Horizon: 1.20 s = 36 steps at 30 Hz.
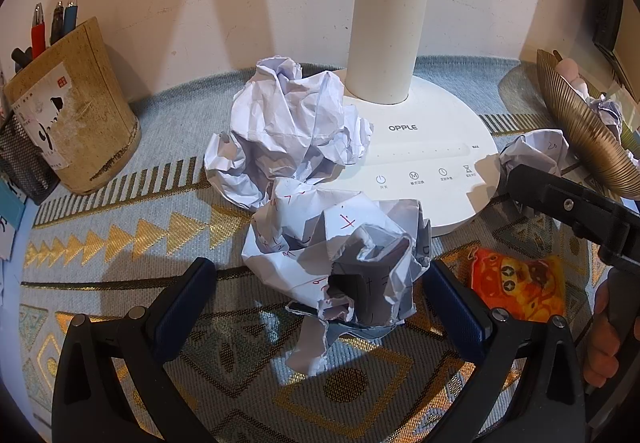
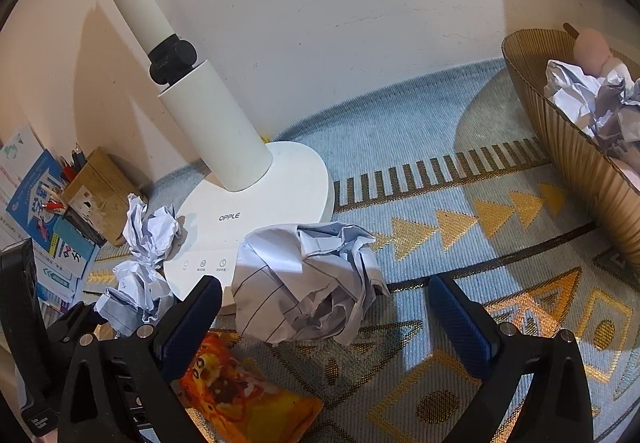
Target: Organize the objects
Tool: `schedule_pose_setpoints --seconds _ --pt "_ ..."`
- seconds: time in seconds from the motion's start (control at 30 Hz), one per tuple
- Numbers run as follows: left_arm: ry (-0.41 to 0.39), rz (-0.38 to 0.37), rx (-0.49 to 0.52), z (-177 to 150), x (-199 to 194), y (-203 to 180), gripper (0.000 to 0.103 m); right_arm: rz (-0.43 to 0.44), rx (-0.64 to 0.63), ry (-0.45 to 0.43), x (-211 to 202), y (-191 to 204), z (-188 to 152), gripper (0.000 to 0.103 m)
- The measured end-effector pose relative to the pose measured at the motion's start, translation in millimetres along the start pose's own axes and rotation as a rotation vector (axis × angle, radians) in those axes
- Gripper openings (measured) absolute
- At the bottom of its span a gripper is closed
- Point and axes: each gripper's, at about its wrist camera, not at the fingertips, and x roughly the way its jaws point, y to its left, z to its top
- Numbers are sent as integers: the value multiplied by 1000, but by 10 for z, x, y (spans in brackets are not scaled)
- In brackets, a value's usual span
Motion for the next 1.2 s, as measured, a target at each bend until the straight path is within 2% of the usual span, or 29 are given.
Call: schedule_pose_setpoints --seconds 0.8,1.1,1.2 --pt "0 1 1 3 1 2 103 71 44 -23 -42 -79 -63 103" --pt "0 1 1 4 1 -1 103 64 35 -20 -42 -66 -70 103" --pt "0 1 1 4 0 -2 103 54 36 -22 -48 -68 -68 99"
